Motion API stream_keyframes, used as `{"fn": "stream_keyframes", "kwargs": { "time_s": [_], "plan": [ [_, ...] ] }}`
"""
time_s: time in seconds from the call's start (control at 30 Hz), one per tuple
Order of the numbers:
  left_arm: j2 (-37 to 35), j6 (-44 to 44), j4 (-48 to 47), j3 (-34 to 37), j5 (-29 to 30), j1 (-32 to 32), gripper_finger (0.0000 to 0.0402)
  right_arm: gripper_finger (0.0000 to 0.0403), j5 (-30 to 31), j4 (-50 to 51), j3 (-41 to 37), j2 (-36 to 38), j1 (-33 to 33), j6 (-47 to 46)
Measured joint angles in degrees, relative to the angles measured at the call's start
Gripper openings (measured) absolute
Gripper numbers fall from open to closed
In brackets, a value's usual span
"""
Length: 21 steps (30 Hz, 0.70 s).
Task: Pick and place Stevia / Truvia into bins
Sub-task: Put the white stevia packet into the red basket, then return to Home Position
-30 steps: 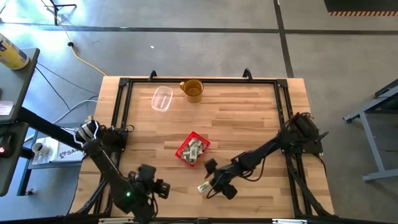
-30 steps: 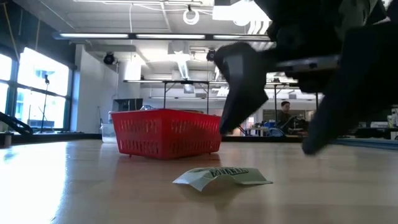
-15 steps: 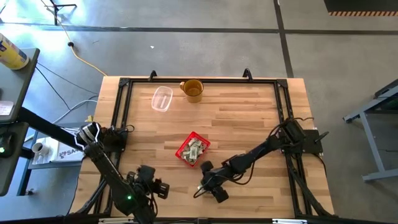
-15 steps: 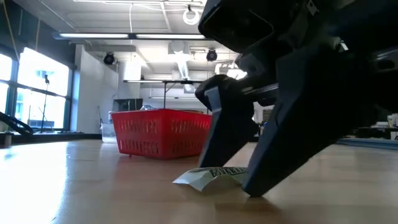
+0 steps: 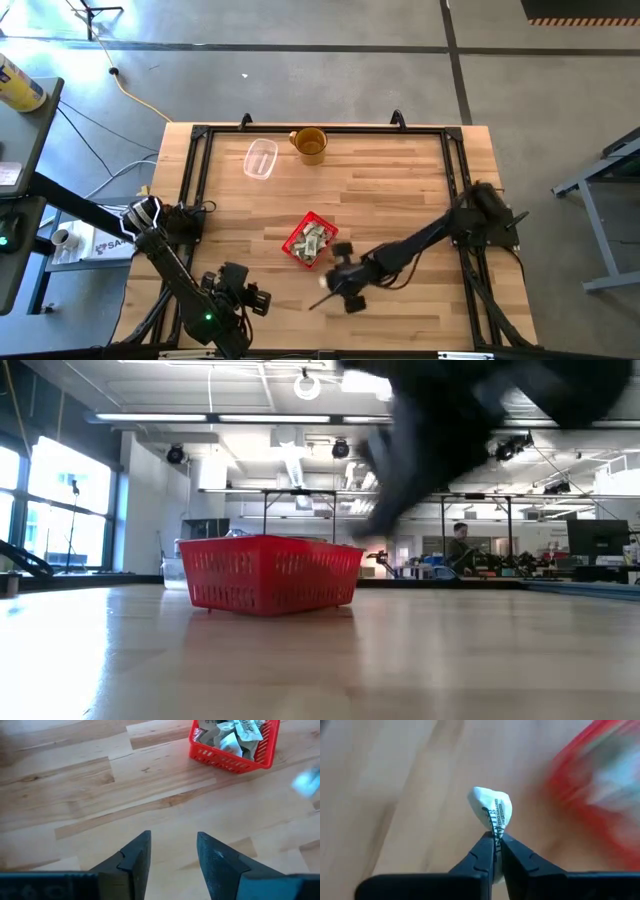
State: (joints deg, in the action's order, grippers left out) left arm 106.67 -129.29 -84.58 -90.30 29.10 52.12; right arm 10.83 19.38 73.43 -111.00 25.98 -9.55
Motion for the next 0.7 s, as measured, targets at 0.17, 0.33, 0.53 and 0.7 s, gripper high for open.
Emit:
{"fn": "stream_keyframes", "kwargs": {
  "time_s": [0.17, 0.33, 0.53, 0.7],
  "plan": [
    [0.00, 0.00, 0.02, 0.00, 0.53, 0.00, 0.0188, 0.0008, 12.77, 0.00, 0.63, 6.83, -3.05, 5.69],
    [0.00, 0.02, 0.28, 0.00, 3.18, -0.04, 0.0189, 0.0037, 4.44, -1.17, 0.65, 6.57, -12.86, 6.68],
    [0.14, 0.00, 0.67, 0.00, 3.48, -0.18, 0.0186, 0.0099, -5.40, -5.42, 0.61, 3.95, -17.68, 6.55],
    [0.33, -0.01, 1.71, 0.00, 3.90, -2.11, 0.0191, 0.0187, -4.87, -3.26, 0.63, 4.90, -17.78, 0.86]
  ]
}}
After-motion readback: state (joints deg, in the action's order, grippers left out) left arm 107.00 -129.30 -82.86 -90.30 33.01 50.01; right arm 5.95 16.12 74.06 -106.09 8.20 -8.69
